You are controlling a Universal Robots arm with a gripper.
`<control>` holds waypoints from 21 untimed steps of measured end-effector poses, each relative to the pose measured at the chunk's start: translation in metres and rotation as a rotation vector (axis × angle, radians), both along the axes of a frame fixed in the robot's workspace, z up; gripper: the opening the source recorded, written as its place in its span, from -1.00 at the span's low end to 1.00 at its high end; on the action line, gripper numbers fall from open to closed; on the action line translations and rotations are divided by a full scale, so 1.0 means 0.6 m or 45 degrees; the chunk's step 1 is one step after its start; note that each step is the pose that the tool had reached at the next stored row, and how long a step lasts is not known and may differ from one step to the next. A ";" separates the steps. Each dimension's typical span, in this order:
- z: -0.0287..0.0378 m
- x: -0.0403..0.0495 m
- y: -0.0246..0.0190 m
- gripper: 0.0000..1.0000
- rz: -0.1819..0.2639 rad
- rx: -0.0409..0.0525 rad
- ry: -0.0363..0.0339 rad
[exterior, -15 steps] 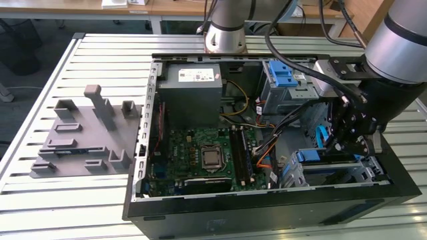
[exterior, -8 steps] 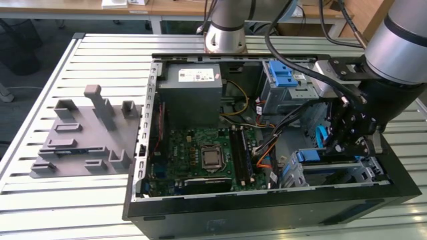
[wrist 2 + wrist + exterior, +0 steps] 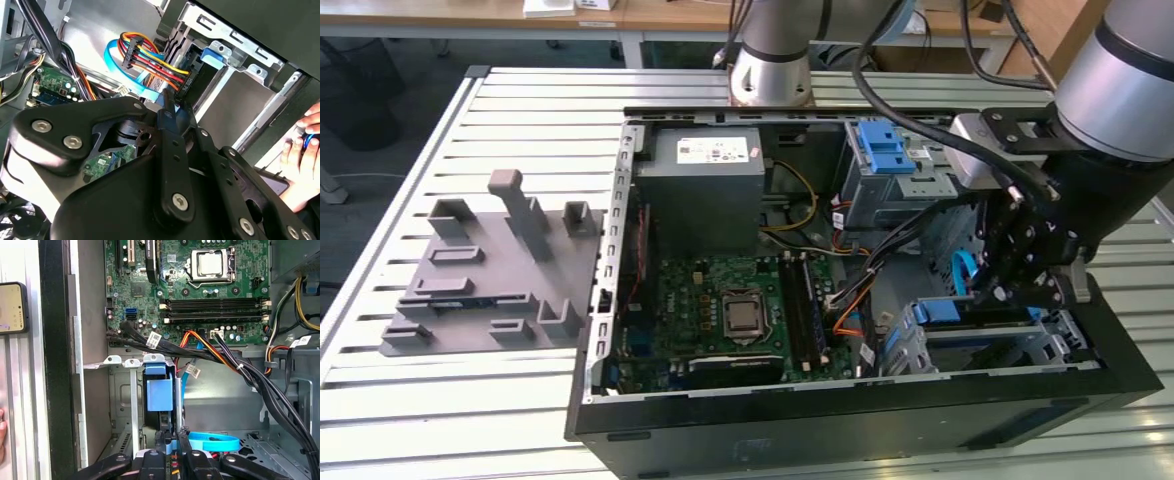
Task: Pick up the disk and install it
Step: 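Insert the second disk wire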
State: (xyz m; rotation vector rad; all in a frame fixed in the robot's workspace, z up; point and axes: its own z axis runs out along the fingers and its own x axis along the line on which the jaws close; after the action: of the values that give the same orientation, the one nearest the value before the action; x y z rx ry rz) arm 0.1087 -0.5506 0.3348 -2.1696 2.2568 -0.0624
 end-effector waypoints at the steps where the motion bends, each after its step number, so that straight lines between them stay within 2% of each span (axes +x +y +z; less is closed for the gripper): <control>1: 0.001 0.000 0.0000 -0.53 0.000 0.000 0.0001; 12: 0.003 0.000 -0.0001 -0.53 0.000 0.000 0.0002; 13: 0.003 0.000 -0.0009 -0.68 0.000 0.000 -0.0003; 16: 0.003 0.000 -0.0017 -0.69 0.000 0.000 -0.0082; 21: 0.002 0.000 -0.0029 -0.69 0.001 0.001 -0.0288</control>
State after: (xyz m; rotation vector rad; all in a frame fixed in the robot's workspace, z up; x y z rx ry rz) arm 0.1085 -0.5523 0.3361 -2.1582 2.2434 -0.0853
